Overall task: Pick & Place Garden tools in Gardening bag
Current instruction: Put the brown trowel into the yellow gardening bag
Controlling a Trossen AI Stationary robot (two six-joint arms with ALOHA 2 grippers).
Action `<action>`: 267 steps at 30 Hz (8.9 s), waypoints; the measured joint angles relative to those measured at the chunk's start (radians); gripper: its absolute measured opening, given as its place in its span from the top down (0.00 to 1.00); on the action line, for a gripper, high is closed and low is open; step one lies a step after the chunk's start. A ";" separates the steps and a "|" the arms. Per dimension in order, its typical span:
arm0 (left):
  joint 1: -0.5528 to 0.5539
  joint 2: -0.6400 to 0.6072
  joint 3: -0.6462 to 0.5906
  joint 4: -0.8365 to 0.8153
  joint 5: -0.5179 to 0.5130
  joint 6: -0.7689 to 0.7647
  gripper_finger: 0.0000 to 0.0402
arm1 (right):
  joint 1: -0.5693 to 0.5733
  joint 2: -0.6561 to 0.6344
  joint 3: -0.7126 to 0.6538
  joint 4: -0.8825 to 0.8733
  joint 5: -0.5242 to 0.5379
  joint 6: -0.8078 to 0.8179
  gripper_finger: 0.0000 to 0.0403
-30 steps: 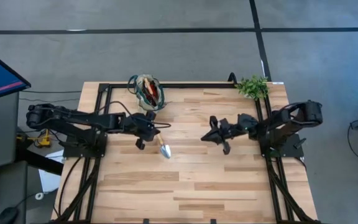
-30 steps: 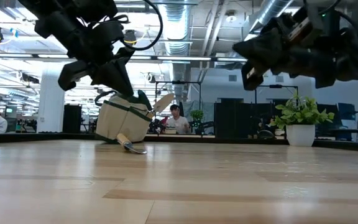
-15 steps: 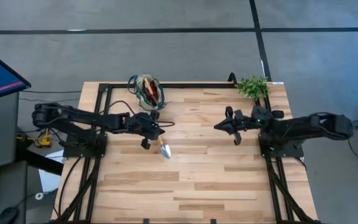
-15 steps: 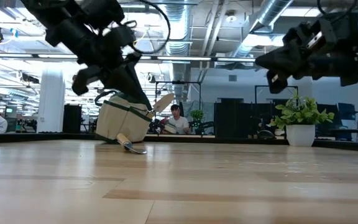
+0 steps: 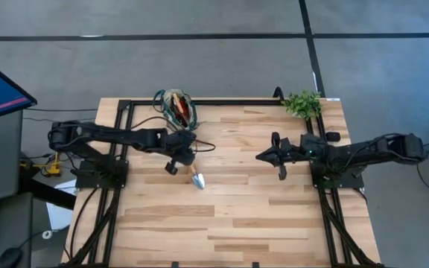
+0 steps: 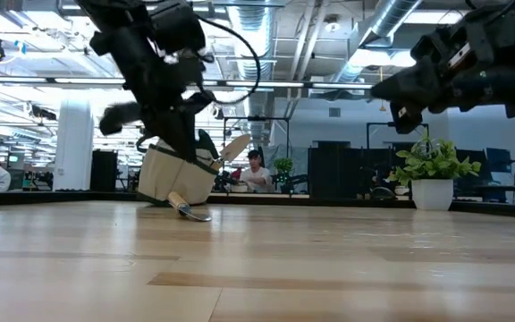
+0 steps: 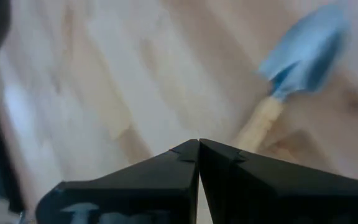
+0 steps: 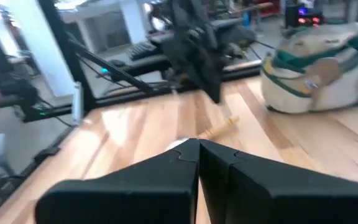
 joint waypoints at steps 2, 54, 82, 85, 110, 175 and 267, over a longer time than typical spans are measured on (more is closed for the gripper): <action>0.000 -0.024 0.001 -0.008 0.080 0.036 1.00 | 0.015 0.004 0.000 -0.008 0.035 0.001 1.00; 0.041 0.207 0.001 -0.028 0.043 0.190 0.72 | 0.139 0.006 0.000 -0.040 0.184 0.008 1.00; 0.004 0.165 -0.001 0.015 0.219 -0.374 0.88 | 0.146 0.005 0.000 0.002 0.186 0.035 1.00; 0.005 0.091 -0.001 0.020 0.218 -0.374 0.88 | 0.146 0.006 0.000 0.001 0.184 0.035 1.00; 0.047 -0.696 -0.548 0.644 0.255 -0.837 0.88 | 0.171 0.149 0.199 0.184 0.184 -0.072 1.00; -0.041 -0.690 -0.814 1.219 0.407 -1.231 0.88 | 0.046 1.036 1.236 0.110 -0.308 -0.199 0.95; 0.107 -0.836 -0.814 1.290 0.355 -0.986 1.00 | -0.172 1.189 1.499 -0.220 -0.053 -0.211 1.00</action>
